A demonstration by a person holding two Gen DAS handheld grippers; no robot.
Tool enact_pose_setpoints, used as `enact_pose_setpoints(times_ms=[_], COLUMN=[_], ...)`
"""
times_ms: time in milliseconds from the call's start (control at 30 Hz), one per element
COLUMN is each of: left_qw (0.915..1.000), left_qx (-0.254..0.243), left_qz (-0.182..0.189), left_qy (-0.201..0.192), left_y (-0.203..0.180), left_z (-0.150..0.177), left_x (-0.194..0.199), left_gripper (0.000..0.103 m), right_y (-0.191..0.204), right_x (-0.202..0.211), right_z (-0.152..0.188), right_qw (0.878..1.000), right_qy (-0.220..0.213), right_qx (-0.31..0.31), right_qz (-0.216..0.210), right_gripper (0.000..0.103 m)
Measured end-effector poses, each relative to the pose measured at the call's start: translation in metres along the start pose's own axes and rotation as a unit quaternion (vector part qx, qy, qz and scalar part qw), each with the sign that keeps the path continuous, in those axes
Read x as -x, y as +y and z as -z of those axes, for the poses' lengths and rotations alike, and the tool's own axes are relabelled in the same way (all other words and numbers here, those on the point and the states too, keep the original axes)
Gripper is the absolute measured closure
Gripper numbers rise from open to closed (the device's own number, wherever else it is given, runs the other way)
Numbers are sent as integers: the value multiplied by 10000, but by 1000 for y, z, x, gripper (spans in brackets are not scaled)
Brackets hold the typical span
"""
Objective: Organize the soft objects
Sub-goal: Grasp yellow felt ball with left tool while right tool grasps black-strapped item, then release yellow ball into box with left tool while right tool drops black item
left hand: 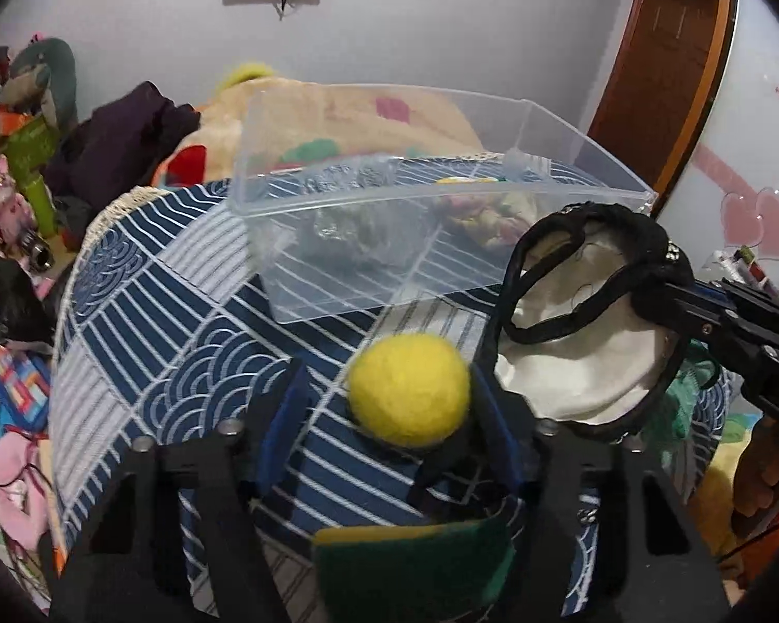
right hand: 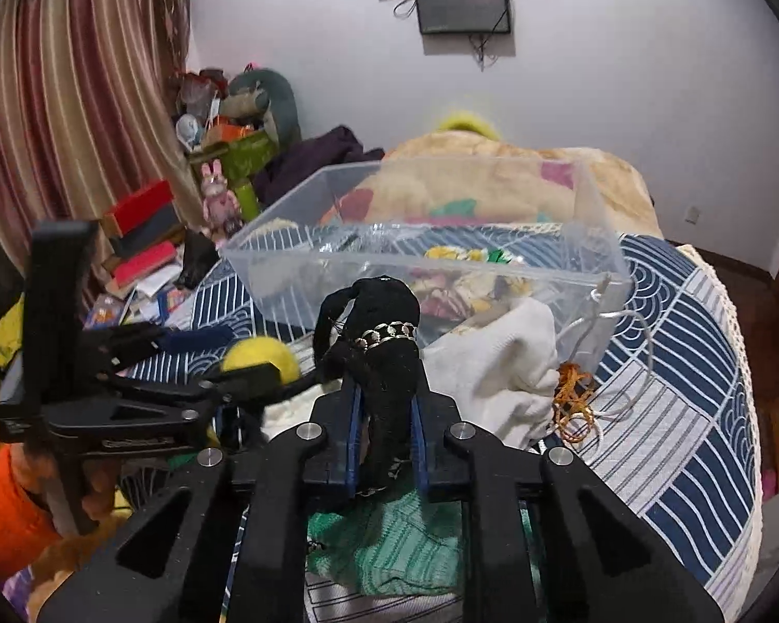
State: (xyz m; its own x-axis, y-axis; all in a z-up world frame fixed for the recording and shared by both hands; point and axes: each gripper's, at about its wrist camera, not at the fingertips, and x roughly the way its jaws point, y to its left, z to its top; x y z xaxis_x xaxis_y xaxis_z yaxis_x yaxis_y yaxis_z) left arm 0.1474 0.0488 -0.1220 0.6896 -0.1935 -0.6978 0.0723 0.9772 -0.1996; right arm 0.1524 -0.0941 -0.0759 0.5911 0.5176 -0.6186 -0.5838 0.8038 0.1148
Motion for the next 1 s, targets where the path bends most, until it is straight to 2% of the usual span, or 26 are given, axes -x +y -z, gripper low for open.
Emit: enact_pose_setpoints(times_ms=[33,167,367,667,900,1000], left_qw=[10000,9999,9990,9940,9902,9894], left_qx=[22,-71,-96,-123,-155,-125], left_qz=[46,7,47,106,58,66], left_qy=[-11,-86,-425,-1079,-1388,-1447], left_y=[-1,-6,-8,-12,-13,-12], left_z=[0,-1,-7,-35,-60,-72], left_x=[0,2,32,81,88,85], left_gripper=[57,60,60,60,60,60], right_y=[2,8,7,2,-8,-11], right_x=[3,13,30,63,74,70], right_z=[1,0,-9,-29,-60,-72], right_qw=[10000,9997,9989,9943,9868,9848], right_qy=[-46,-204,-458,-1039,-1564,-1662], right_qx=[2,86,89,37,-71,-114], right_qz=[16,80,88,243,423,485], right_gripper=[90,90,91,91,91,91])
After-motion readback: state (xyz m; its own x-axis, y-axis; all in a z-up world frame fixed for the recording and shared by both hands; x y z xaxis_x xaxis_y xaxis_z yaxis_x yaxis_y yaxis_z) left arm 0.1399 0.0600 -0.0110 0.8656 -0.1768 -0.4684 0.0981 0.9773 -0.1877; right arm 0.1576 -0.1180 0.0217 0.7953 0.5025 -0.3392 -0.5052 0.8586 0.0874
